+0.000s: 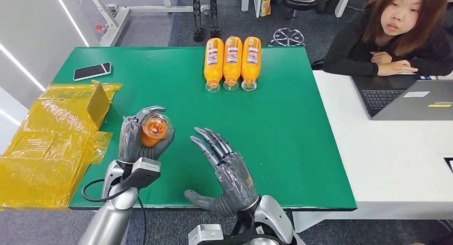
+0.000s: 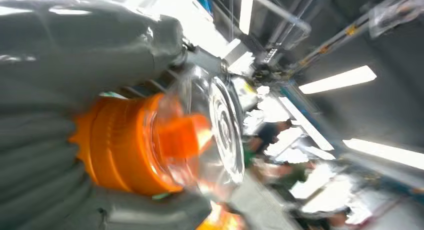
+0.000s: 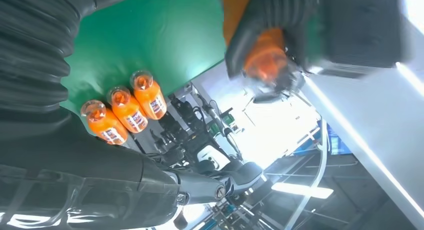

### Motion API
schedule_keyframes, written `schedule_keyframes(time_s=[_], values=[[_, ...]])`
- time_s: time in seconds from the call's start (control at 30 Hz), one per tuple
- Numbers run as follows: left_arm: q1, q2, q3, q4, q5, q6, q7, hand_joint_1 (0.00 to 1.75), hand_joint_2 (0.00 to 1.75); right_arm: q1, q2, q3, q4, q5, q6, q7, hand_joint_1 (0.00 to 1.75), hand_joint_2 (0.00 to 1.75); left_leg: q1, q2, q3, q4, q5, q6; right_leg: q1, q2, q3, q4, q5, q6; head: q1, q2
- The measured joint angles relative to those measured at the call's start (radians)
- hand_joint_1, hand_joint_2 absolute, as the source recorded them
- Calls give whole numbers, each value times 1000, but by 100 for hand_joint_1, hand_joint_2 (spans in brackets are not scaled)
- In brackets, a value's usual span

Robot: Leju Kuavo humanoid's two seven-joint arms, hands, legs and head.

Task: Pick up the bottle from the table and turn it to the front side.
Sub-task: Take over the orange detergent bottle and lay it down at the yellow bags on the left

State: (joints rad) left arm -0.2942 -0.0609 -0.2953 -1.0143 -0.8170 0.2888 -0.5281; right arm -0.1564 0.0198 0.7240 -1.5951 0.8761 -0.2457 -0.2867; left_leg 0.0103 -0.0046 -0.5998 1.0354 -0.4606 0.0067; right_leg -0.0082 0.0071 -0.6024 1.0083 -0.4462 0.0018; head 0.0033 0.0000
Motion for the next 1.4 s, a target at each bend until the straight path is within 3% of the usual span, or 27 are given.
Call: schedule_keyframes(time_s=[0.17,0.3,0.5,0.6,0.67,0.73,0.8,1.23,1.33,1.4], values=[[-60,106,-11,110,-428,-28,259,175,175,-7,-7,0,24,-16,-37,-4,0,175,0,1,0,0,0,-1,0,2,-1,0,0,-1,0,0],[-90,186,-26,208,-575,-57,365,175,175,-4,-8,0,41,-15,-62,-10,0,175,0,3,0,0,1,-1,0,3,-1,1,0,-1,0,0],[-93,262,-27,287,-659,-50,418,175,175,-1,-9,3,65,-21,-65,-19,0,175,1,3,-1,0,0,-1,0,4,-2,1,0,-1,0,0],[-99,285,-24,332,-661,-30,391,175,175,7,-13,5,74,-35,-70,-33,0,175,1,3,-1,-1,0,-1,0,3,-2,1,0,-2,0,0],[-106,293,-21,384,-656,-13,364,162,175,14,-21,7,77,-45,-79,-44,0,175,1,3,-1,-1,0,-1,0,3,-2,1,0,-2,0,0],[-110,297,-17,437,-655,-4,350,75,175,22,-33,9,77,-54,-87,-51,0,175,1,3,-1,0,0,-1,0,3,-2,1,0,-2,0,0],[-113,298,-16,479,-660,2,352,0,175,29,-43,11,77,-62,-91,-54,0,175,0,3,-1,0,0,-1,0,3,-2,1,0,-2,0,0],[-165,297,-15,577,-706,39,385,0,175,43,-70,20,78,-69,-96,-55,0,175,0,3,2,-1,2,-4,1,3,-1,1,2,-5,0,0],[-176,297,-16,578,-709,7,358,0,175,41,-70,20,81,-68,-96,-49,0,175,1,3,2,-2,3,-5,1,3,-1,2,2,-6,0,0],[-182,295,-11,572,-652,-49,278,0,175,41,-70,20,82,-63,-98,-40,0,175,1,3,2,-2,3,-6,2,3,-1,2,2,-6,0,0]])
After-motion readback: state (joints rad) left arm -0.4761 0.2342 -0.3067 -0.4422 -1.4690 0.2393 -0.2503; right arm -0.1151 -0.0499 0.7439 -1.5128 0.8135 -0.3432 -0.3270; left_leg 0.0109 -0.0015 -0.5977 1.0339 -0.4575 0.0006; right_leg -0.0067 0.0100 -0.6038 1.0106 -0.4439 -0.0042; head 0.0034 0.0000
